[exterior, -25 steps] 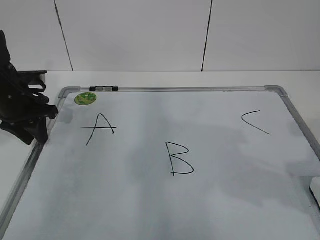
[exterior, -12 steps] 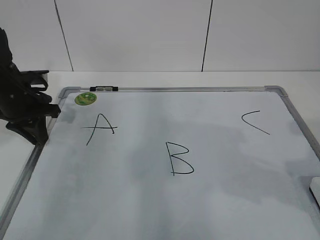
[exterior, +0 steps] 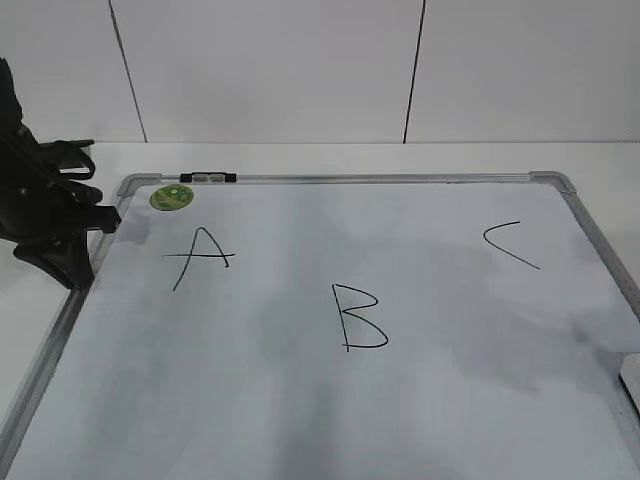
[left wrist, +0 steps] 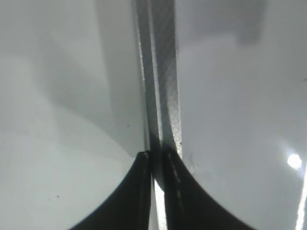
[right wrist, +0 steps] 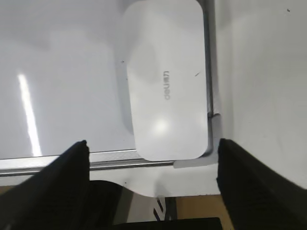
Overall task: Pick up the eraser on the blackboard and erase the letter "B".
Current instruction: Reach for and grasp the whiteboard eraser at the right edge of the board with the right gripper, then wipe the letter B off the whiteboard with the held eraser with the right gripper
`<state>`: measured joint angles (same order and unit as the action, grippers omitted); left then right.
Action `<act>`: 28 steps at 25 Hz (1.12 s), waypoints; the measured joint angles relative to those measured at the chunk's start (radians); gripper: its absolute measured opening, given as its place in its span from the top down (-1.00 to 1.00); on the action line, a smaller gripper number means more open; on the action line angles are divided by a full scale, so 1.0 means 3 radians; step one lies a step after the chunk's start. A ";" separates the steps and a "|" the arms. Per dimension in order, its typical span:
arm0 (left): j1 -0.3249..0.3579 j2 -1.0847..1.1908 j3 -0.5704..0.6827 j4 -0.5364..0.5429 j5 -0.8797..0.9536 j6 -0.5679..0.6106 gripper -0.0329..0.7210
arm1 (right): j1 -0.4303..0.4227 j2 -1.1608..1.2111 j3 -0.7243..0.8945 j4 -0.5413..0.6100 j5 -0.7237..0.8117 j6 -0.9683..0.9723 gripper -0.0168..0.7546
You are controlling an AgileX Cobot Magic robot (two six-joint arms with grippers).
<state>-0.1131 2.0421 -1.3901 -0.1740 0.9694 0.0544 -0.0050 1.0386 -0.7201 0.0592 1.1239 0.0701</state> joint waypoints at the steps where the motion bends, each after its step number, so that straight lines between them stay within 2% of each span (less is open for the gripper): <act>1: 0.0000 0.0000 0.0000 0.0000 0.0000 -0.0006 0.83 | 0.0000 0.0065 0.0000 -0.0044 -0.0007 0.0000 -0.70; 14: 0.0000 0.0000 0.0000 0.0000 0.0005 -0.0007 0.83 | 0.0000 0.0848 -0.0007 -0.0119 -0.0484 0.0000 -0.71; 28: 0.0000 0.0000 0.0000 0.0000 0.0005 -0.0007 0.83 | 0.0000 0.1291 -0.0014 -0.0236 -0.0623 0.0039 -0.67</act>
<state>-0.1131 2.0421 -1.3901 -0.1740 0.9710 0.0523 -0.0050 1.4260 -0.7244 -0.0115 0.9370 0.0819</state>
